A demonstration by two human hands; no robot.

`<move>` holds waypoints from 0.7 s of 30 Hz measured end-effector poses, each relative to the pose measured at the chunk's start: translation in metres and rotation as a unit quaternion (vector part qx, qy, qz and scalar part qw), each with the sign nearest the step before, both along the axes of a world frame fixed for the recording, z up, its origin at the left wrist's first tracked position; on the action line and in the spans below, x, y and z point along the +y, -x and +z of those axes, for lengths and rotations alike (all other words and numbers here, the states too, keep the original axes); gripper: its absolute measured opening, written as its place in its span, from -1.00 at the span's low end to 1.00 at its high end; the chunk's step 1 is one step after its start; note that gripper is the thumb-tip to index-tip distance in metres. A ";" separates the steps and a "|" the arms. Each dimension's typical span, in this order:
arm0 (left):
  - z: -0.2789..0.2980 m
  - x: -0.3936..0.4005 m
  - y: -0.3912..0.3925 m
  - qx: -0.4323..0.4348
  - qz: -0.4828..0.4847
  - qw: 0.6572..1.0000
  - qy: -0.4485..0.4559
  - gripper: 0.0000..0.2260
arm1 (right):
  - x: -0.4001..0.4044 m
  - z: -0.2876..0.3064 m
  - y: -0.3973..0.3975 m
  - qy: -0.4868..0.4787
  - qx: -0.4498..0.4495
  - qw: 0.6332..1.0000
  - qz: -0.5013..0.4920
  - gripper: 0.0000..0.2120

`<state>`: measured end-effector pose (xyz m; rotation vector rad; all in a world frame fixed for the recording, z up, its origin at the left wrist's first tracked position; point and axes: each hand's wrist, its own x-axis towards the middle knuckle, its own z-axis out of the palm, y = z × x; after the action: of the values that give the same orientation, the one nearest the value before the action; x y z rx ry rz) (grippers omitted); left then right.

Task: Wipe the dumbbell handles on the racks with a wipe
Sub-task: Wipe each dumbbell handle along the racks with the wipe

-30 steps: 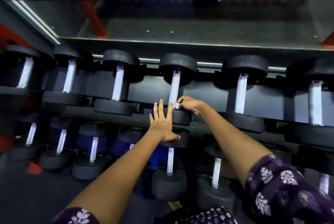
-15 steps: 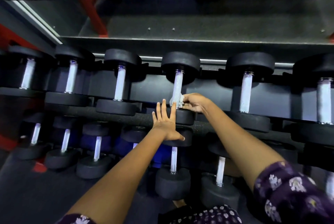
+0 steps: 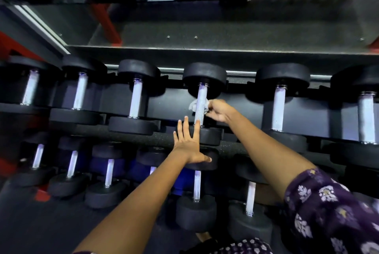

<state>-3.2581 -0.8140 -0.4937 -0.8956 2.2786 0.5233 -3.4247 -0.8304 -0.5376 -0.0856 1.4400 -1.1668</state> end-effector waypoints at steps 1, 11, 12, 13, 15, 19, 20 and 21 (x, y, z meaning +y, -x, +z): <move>0.000 0.000 0.000 0.000 -0.001 1.000 -0.003 0.14 | 0.009 0.005 -0.006 -0.007 -0.016 1.000 0.015 -0.71; 0.000 0.000 0.000 -0.002 0.002 1.000 -0.003 0.13 | -0.003 0.012 -0.003 0.056 -0.063 0.987 -0.136 -0.63; 0.000 0.001 0.000 -0.001 0.003 1.000 -0.002 0.13 | 0.003 0.008 -0.007 0.025 -0.056 0.991 -0.121 -0.66; 0.000 0.001 0.000 0.000 0.003 1.000 0.000 0.13 | 0.008 0.007 -0.010 0.009 -0.059 0.993 -0.097 -0.68; 0.000 0.001 0.000 0.000 0.003 1.000 0.002 0.13 | 0.010 0.015 -0.008 0.014 -0.047 0.995 -0.084 -0.68; -0.001 0.003 0.001 0.001 0.002 1.000 0.008 0.12 | -0.021 0.018 0.003 0.080 -0.096 0.962 -0.243 -0.69; 0.000 0.002 0.001 -0.002 0.003 1.000 0.008 0.12 | -0.025 0.017 0.001 0.075 -0.086 0.958 -0.265 -0.73; 0.000 0.002 0.001 -0.004 0.004 1.000 0.004 0.12 | -0.023 0.016 -0.004 0.068 -0.070 0.954 -0.282 -0.75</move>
<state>-3.2587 -0.8117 -0.4937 -0.9093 2.2724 0.5143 -3.4211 -0.8535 -0.5218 0.3291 1.2914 -1.6999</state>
